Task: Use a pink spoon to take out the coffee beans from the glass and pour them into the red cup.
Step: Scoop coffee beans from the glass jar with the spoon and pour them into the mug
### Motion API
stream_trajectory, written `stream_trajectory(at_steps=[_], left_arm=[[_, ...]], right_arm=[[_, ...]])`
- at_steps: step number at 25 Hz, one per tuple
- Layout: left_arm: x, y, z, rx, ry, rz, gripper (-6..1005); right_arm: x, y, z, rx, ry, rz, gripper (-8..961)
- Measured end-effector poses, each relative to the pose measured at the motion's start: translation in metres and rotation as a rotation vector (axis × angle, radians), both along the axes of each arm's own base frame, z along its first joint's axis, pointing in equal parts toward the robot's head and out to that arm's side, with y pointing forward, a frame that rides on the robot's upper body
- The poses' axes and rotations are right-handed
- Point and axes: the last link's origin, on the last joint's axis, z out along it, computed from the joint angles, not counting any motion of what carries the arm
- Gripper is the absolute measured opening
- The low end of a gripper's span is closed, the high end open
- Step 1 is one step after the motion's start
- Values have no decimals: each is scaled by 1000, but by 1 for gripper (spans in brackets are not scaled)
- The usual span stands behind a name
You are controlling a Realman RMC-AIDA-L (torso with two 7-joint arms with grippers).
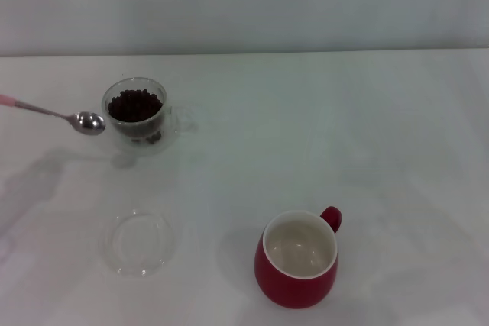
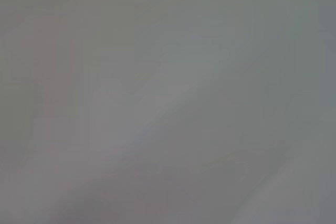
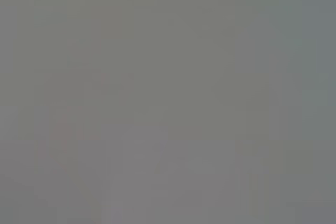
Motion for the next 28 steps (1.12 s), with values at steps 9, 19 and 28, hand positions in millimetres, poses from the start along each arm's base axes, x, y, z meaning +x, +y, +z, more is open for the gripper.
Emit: stream_trajectory(at_steps=[9, 19, 28], left_arm=[[19, 52, 44, -97, 217, -39, 132], [42, 86, 69, -135, 327, -59, 131], [45, 96, 63, -218, 418, -20, 131]], right_arm=[[-14, -23, -25, -139, 40, 137, 366], [-25, -45, -40, -215, -15, 245, 366], [-20, -61, -38, -196, -15, 237, 367]])
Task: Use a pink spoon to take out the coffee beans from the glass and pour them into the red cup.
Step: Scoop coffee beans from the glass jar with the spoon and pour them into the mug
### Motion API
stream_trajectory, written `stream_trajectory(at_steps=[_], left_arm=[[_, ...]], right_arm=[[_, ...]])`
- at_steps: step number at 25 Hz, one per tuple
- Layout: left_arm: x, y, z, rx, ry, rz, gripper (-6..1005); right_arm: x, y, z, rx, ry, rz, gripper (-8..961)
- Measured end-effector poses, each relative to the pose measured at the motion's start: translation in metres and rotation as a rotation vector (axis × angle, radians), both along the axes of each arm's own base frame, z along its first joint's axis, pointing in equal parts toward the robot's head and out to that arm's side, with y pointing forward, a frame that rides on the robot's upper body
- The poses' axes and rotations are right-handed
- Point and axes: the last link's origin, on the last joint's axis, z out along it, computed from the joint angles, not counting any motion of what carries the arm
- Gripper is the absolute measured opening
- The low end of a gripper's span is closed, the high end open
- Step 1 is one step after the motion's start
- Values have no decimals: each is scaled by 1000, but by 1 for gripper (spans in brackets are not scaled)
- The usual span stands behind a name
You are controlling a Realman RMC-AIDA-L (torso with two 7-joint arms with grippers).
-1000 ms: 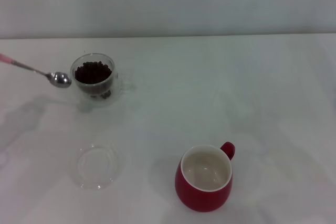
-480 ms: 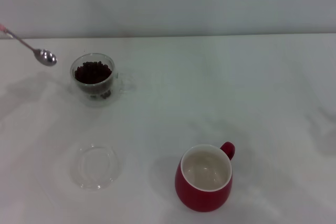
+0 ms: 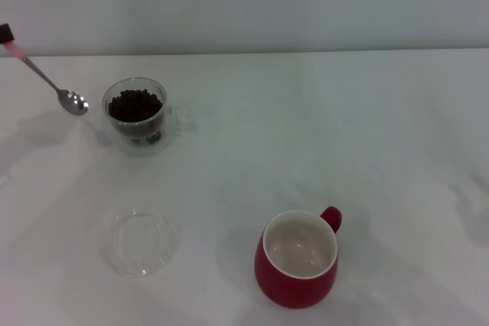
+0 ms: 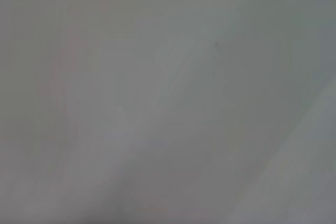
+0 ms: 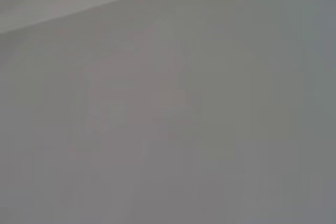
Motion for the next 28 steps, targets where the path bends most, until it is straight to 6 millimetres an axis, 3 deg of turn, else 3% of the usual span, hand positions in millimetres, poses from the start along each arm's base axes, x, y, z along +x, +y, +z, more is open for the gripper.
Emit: stream_trajectory(at_steps=[19, 28], left_arm=[[8, 18, -22, 96, 123, -31, 132], [34, 38, -42, 140, 130, -89, 131]], right_arm=[[5, -8, -5, -30, 13, -35, 368], [5, -2, -7, -36, 9, -48, 368]])
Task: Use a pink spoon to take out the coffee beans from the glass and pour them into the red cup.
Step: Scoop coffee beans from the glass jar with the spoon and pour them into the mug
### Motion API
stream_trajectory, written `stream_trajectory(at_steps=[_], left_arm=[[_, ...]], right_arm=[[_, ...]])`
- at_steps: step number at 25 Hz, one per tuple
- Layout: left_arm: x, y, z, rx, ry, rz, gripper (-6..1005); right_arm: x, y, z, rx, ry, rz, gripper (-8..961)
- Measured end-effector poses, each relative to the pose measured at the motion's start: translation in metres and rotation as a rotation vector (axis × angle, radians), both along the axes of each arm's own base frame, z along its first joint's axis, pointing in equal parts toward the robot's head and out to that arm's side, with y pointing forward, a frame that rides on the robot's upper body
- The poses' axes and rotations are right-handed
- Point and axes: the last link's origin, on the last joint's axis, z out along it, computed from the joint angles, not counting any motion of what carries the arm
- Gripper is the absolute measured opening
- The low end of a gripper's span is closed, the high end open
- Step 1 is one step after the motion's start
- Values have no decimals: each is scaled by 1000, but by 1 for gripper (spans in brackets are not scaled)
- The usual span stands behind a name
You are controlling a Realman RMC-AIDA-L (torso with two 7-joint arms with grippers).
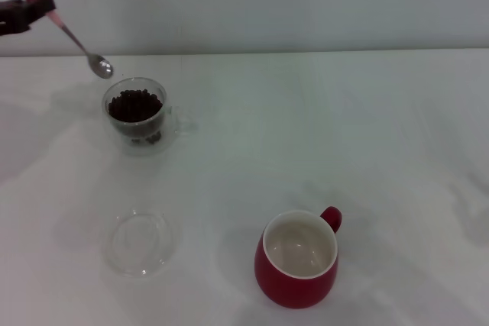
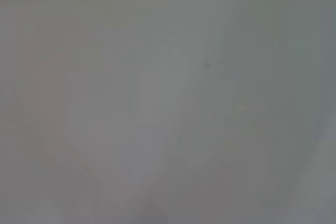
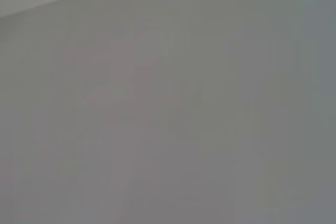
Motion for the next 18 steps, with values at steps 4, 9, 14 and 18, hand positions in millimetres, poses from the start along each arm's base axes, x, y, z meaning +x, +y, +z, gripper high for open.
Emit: stream_trajectory(at_steps=[4, 9, 14, 18], left_arm=[[3, 3, -10, -17, 4, 0, 131], [1, 3, -16, -31, 18, 14, 131], [-4, 1, -21, -38, 15, 29, 132], [-7, -2, -29, -49, 15, 35, 132]], right_arm=[[1, 1, 0, 0, -2, -11, 368], [2, 1, 0, 3, -1, -16, 368], [2, 2, 0, 3, -2, -22, 369], [3, 2, 0, 1, -3, -25, 369]])
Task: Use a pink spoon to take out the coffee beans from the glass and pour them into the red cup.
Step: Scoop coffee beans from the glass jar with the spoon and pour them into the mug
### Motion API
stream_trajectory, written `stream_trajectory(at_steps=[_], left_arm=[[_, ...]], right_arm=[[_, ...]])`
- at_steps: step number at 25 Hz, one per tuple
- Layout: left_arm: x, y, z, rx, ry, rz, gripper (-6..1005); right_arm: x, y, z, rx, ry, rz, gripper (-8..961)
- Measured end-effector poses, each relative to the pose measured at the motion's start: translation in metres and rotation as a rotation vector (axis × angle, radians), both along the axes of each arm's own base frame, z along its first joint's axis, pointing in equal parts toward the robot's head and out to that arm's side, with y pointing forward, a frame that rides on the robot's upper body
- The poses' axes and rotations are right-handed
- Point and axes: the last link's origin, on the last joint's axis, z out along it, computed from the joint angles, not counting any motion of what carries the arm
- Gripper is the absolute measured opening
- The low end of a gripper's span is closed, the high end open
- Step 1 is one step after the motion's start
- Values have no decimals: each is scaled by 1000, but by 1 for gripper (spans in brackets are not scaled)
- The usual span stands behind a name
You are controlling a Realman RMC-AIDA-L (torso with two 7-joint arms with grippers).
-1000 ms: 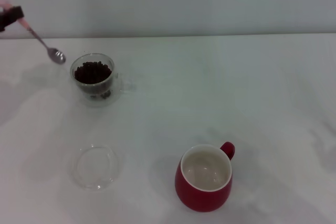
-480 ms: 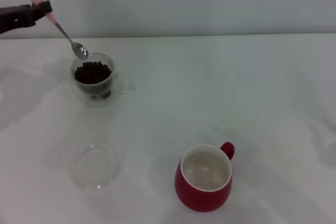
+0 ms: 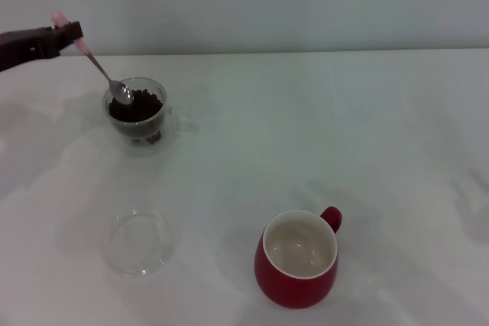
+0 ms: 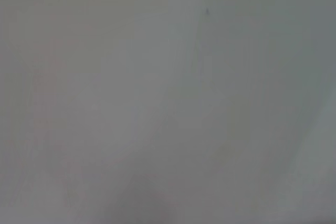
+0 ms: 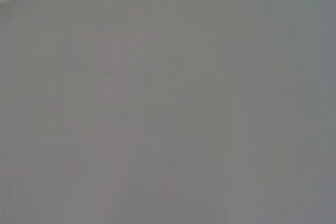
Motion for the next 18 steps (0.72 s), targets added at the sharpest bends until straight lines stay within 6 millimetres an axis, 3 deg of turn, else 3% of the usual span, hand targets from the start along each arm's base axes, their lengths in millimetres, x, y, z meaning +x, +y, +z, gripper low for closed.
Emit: stream_trajectory(at_steps=[12, 18], left_arm=[[-11, -7, -22, 21, 48, 15, 131], [-19, -9, -19, 58, 8, 52, 132]], right_arm=[[1, 2, -1, -7, -4, -14, 370], [2, 2, -1, -8, -4, -17, 370]])
